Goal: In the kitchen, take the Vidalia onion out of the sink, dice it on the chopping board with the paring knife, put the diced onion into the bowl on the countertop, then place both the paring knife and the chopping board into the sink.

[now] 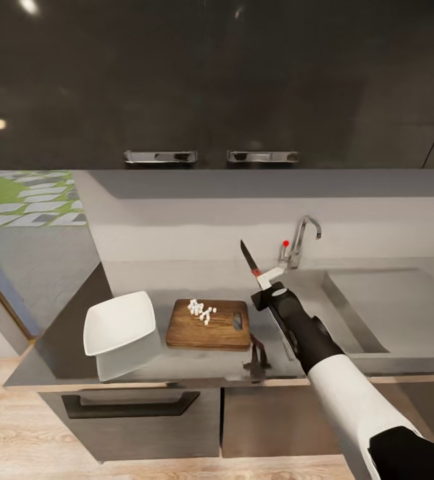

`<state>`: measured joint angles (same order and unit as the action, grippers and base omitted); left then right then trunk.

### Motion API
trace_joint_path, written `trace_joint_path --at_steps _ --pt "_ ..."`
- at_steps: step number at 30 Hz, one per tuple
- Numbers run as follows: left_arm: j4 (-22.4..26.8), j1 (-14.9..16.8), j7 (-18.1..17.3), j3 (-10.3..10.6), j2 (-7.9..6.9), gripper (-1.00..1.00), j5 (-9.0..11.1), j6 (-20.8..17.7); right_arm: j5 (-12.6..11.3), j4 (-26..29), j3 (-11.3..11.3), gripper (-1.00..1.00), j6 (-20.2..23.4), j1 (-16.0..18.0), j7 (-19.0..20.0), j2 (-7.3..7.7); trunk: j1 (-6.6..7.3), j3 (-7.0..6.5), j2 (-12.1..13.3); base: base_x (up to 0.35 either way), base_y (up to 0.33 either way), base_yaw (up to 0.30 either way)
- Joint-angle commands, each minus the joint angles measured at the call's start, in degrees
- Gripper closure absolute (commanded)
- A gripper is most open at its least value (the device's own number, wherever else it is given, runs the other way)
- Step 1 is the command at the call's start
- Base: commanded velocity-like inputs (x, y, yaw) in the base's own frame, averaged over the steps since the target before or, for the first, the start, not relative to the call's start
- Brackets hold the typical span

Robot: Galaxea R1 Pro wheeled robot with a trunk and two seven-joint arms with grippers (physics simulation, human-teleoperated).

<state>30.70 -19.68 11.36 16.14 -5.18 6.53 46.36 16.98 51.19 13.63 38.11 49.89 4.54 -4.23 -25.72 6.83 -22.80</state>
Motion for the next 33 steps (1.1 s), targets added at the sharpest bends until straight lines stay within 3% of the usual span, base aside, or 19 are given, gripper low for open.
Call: trace_joint_path --at_steps 1,4,9,12,16,21,24,33 --pt "0.05 0.07 0.26 0.50 -0.09 -1.00 0.59 0.07 0.57 0.00 -0.01 1.00 0.23 0.04 0.46 -0.12 -0.06 0.11 -0.12 0.206 0.142 0.000" --pt "-0.01 0.28 0.36 0.48 -0.14 -1.00 0.59 0.05 -0.10 -0.19 -0.01 1.00 -1.09 0.05 0.65 -0.41 -0.06 0.11 -0.12 0.152 0.109 0.000" --pt "-0.81 0.34 0.44 0.43 -0.17 -1.00 0.64 0.04 -6.44 -0.29 -0.01 1.00 -2.29 0.03 2.21 -0.52 -0.06 0.11 -0.12 0.032 0.023 0.000" --pt "-1.19 0.35 0.59 0.33 -0.39 -1.00 0.71 -0.02 -8.46 -0.27 -0.01 1.00 -2.40 0.08 3.11 -0.41 -0.06 0.11 -0.12 0.005 0.003 0.000" --pt "-2.11 0.35 0.98 -0.47 -0.51 -1.00 0.81 -0.11 -8.91 -1.91 -0.03 1.00 -2.48 0.05 4.11 -0.31 -0.06 0.11 -0.12 0.000 0.000 0.000" --pt "-3.75 0.36 1.18 -5.81 -0.33 -1.00 1.06 -0.21 -9.04 -2.90 0.06 1.00 -2.47 0.04 4.30 -0.64 -0.06 0.11 -0.12 0.000 0.000 0.000" --pt "-4.03 0.35 1.24 -7.68 -0.28 -1.00 1.13 -0.26 -9.07 -3.03 0.14 1.00 -2.43 0.04 4.29 -1.58 -0.06 0.11 -0.12 0.000 0.000 0.000" --pt "-4.61 0.35 1.30 -8.39 -0.42 -1.00 1.48 -0.31 -9.07 -3.27 0.16 1.00 -2.12 0.04 4.10 -3.63 -0.06 0.11 -0.12 0.000 0.000 0.000"
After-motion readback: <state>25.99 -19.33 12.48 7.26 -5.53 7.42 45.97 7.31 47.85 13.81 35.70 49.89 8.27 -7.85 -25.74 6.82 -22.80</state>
